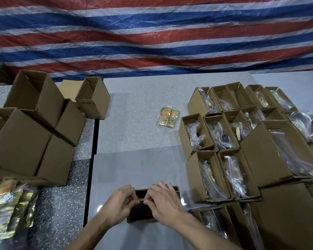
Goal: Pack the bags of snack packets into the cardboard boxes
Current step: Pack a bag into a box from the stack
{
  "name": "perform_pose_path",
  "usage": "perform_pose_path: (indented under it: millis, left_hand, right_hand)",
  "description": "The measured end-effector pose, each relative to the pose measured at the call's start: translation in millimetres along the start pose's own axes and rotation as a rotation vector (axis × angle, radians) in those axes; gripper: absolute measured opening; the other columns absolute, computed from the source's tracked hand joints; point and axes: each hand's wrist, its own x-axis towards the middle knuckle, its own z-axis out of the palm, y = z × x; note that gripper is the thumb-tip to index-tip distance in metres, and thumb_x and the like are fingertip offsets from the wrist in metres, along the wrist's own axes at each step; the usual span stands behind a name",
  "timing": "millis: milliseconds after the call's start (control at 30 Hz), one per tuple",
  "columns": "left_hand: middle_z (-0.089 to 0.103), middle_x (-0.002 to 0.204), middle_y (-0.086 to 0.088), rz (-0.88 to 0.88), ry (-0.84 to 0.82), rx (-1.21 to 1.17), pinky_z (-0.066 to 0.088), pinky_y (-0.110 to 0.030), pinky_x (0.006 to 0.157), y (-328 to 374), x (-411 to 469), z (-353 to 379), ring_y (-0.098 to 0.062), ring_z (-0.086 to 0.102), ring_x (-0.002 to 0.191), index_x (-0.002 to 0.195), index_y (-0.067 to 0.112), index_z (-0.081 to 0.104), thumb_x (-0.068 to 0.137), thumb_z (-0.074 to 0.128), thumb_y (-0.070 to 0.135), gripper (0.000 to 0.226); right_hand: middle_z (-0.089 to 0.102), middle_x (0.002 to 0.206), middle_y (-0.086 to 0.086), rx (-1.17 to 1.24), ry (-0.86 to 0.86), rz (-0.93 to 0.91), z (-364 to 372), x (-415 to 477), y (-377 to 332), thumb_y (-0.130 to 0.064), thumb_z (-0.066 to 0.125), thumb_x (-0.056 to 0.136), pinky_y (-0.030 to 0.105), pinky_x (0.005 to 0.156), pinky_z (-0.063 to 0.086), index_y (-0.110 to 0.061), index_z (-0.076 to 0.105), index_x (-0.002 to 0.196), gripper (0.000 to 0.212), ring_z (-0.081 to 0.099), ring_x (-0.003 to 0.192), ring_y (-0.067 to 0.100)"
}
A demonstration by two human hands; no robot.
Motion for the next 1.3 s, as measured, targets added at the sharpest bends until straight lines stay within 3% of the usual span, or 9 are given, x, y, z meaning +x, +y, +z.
perform_pose_path:
  millis: [200,433,633,867,967,1300]
  left_hand:
    - [0.053,0.072,0.012,-0.008,0.017,-0.026,0.037,-0.012,0.061,-3,-2,-2,0.0,0.054,0.07,0.071,0.02,0.066,0.085,0.073,0.008,0.019]
    - [0.053,0.068,0.012,-0.021,0.04,-0.045,0.036,-0.013,0.06,-14,-6,-6,-0.003,0.052,0.067,0.066,0.031,0.059,0.084,0.074,0.007,0.034]
    - [0.057,0.069,0.008,-0.049,0.047,-0.067,0.039,-0.017,0.06,-17,-5,-3,-0.01,0.054,0.068,0.068,0.022,0.064,0.084,0.075,0.008,0.024]
    - [0.059,0.065,0.016,-0.069,0.071,-0.097,0.035,-0.011,0.056,-27,-7,-3,-0.003,0.052,0.06,0.062,0.032,0.057,0.08,0.078,0.004,0.039]
    - [0.061,0.071,0.024,-0.061,0.072,-0.089,0.036,-0.01,0.056,-27,-6,-1,-0.002,0.054,0.062,0.061,0.033,0.055,0.08,0.079,0.005,0.041]
    - [0.062,0.068,0.025,-0.051,0.097,-0.108,0.037,-0.008,0.057,-23,-10,-5,0.0,0.055,0.061,0.062,0.029,0.057,0.079,0.079,0.001,0.039]
  right_hand:
    - [0.061,0.104,-0.013,0.033,0.015,0.037,-4,-4,12,-0.037,0.051,0.097,0.03,0.094,0.031,-0.028,0.066,0.098,0.018,0.046,0.108,0.009]
    - [0.062,0.101,-0.016,0.052,0.036,0.097,-11,-13,29,-0.042,0.055,0.094,0.025,0.09,0.029,-0.029,0.07,0.095,0.02,0.045,0.104,0.005]
    - [0.061,0.102,-0.018,0.053,0.015,0.121,-18,-23,40,-0.04,0.054,0.096,0.023,0.09,0.03,-0.032,0.07,0.1,0.019,0.044,0.105,0.003]
    - [0.06,0.105,-0.018,0.048,-0.017,0.131,-27,-41,54,-0.039,0.05,0.1,0.022,0.089,0.032,-0.034,0.07,0.11,0.023,0.046,0.105,0.001]
    - [0.062,0.106,-0.017,0.082,-0.008,0.149,-29,-43,56,-0.034,0.052,0.099,0.022,0.092,0.035,-0.032,0.071,0.11,0.022,0.049,0.105,0.002]
    - [0.055,0.105,-0.017,0.119,-0.019,0.148,-38,-49,56,-0.027,0.048,0.102,0.018,0.088,0.04,-0.032,0.07,0.115,0.026,0.049,0.104,0.0]
